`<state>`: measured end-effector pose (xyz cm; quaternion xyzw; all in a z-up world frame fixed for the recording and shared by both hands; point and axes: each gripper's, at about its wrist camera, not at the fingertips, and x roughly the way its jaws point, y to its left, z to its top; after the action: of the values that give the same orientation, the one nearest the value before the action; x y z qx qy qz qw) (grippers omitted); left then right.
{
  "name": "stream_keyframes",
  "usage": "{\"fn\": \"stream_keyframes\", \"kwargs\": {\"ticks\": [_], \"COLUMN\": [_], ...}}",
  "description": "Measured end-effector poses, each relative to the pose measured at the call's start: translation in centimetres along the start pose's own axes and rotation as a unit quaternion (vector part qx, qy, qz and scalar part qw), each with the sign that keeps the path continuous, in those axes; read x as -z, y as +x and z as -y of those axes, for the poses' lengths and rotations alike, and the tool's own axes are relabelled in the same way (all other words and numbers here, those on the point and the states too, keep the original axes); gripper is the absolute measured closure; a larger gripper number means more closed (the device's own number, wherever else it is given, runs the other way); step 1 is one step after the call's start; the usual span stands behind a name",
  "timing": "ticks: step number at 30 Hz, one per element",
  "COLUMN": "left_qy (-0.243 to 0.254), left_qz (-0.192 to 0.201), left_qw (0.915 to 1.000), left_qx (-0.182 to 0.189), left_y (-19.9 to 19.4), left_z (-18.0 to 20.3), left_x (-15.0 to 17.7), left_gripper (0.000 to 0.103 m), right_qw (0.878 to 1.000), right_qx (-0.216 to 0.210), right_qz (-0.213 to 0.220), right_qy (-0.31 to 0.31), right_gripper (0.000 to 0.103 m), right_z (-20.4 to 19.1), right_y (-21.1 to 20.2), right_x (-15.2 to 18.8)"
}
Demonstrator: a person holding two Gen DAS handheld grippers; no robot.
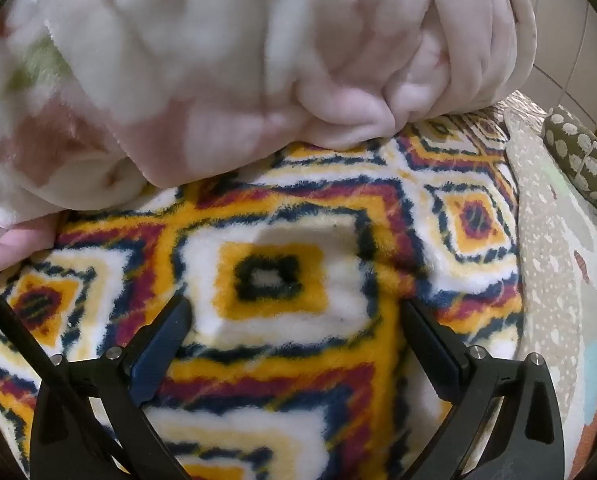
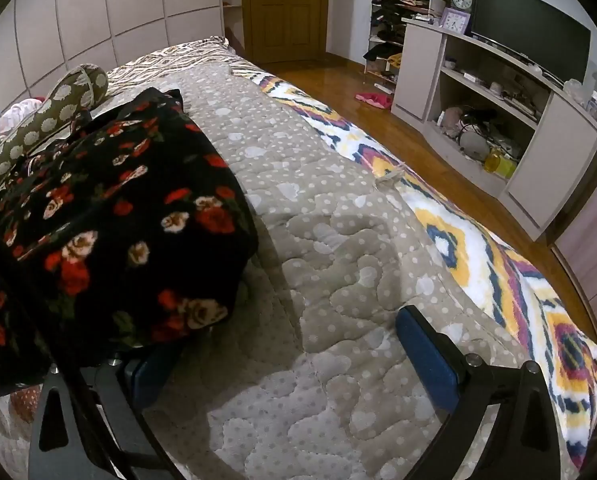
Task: Fold large clothes
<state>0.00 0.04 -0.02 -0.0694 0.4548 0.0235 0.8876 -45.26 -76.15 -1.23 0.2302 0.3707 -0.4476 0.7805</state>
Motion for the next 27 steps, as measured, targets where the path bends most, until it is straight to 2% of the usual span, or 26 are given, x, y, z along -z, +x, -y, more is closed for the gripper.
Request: {"fn": "stream_keyframes", "kwargs": {"ticks": [2, 4, 27], "left_qy": [-0.005, 0.006, 0.007], "left_qz": [-0.001, -0.002, -0.003], "left_qw": [1.0, 0.9999, 0.9999], "left_qx": [0.008, -0.008, -0.011], "left_y": [0.0, 0.0, 0.0], "left_z": [-0.18, 0.01, 0.04], "left_x": [0.0, -0.01, -0.01], "left_gripper": [0.0, 0.0, 0.0], "right_qw": [1.0, 1.0, 1.0], "right_qx": [0.0, 0.0, 0.001], "right_qz": [0.0, 0.0, -0.001], "right_qy": [0.0, 0.0, -0.001], "right_gripper": [0.0, 0.0, 0.0], "right_z": [0.0, 0.0, -0.01], "right_y": [0.0, -0.02, 0.04], "right_x": [0.0, 0.0, 0.0]}}
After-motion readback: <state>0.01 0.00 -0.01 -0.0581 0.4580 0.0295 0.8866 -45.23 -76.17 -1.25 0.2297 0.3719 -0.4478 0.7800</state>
